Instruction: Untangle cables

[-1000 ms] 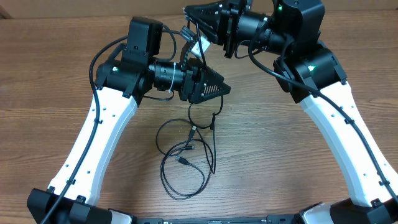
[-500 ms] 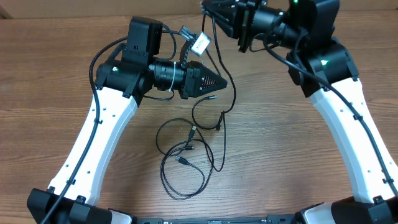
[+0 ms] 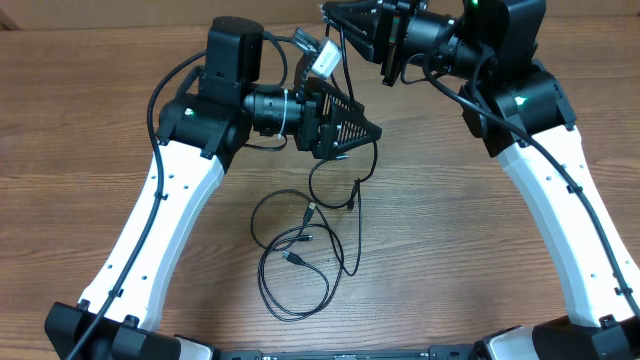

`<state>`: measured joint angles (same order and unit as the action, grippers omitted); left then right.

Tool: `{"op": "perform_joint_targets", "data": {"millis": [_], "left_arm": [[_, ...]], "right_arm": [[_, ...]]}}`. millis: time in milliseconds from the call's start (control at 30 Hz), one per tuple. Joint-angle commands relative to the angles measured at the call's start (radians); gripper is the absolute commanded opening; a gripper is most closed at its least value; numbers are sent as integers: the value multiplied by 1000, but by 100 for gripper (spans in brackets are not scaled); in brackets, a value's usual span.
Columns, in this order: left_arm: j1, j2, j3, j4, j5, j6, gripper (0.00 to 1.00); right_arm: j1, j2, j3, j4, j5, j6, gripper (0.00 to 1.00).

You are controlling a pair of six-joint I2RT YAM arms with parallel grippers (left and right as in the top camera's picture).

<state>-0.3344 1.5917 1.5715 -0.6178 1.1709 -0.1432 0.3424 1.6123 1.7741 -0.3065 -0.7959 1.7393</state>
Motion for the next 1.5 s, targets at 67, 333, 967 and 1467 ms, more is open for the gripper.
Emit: {"op": "perform_joint_targets", "data": {"millis": [67, 333, 967, 1467], "left_arm": [[-14, -4, 12, 60, 24, -68, 78], [-15, -4, 12, 69, 25, -108, 4], [34, -78, 115, 75, -126, -620, 4], [130, -76, 391, 154, -338, -1120, 4]], "right_arm": [[17, -2, 14, 10, 10, 19, 4], [16, -2, 14, 10, 10, 19, 4], [-311, -2, 14, -388, -28, -617, 74], [-270, -2, 14, -779, -205, -1511, 100]]}}
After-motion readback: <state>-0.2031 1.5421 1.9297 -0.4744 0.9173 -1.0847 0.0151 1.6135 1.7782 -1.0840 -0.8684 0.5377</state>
